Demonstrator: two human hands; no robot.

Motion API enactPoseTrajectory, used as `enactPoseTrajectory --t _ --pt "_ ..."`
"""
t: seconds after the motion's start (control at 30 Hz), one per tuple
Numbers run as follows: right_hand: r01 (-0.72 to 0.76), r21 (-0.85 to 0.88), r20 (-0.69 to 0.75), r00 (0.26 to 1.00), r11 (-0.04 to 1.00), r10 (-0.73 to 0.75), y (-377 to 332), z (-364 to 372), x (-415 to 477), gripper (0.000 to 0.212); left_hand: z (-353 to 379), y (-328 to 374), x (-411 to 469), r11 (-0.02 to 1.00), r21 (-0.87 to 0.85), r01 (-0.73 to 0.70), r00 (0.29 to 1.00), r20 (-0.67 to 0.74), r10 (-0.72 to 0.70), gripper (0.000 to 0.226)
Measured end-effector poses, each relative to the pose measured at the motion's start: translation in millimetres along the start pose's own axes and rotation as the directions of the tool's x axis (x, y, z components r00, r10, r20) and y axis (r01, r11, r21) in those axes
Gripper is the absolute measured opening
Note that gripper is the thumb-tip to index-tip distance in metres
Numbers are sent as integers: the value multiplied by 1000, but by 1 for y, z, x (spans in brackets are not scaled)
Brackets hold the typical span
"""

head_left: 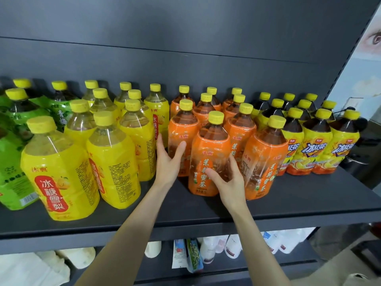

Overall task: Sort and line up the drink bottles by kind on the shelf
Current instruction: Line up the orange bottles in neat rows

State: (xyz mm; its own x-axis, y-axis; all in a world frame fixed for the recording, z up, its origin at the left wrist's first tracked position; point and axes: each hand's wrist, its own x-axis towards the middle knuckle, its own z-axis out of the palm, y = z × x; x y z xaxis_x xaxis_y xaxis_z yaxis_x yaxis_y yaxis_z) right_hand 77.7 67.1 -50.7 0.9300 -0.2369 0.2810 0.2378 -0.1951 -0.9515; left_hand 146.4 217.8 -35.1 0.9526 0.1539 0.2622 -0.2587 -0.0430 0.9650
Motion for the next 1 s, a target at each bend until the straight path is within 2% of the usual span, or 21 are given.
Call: enactPoseTrajectory --t 0.1,0.17,0.3,0.47,0.63,1.0 --pt "-10 -60 -63 998 998 6 3 -3 2 101 3 -1 7 1000 26 -15 1000 5 15 78" --pt "-10 -79 -84 996 997 3 4 -4 3 102 7 -4 4 996 79 -47 997 -58 51 73" --pt "1 -113 -85 996 994 -10 5 -3 3 96 15 -9 0 967 247 -62 966 -230 121 77" --pt "2 -140 -92 996 990 -15 7 -2 4 99 24 -6 4 947 319 -31 952 -279 125 77" --pt "3 -151 -87 996 989 -17 7 -3 4 94 27 -3 13 940 341 -29 956 -266 125 76" --pt "3 -144 -78 997 990 -15 10 -5 4 103 17 -10 40 979 206 1 997 -78 15 72"
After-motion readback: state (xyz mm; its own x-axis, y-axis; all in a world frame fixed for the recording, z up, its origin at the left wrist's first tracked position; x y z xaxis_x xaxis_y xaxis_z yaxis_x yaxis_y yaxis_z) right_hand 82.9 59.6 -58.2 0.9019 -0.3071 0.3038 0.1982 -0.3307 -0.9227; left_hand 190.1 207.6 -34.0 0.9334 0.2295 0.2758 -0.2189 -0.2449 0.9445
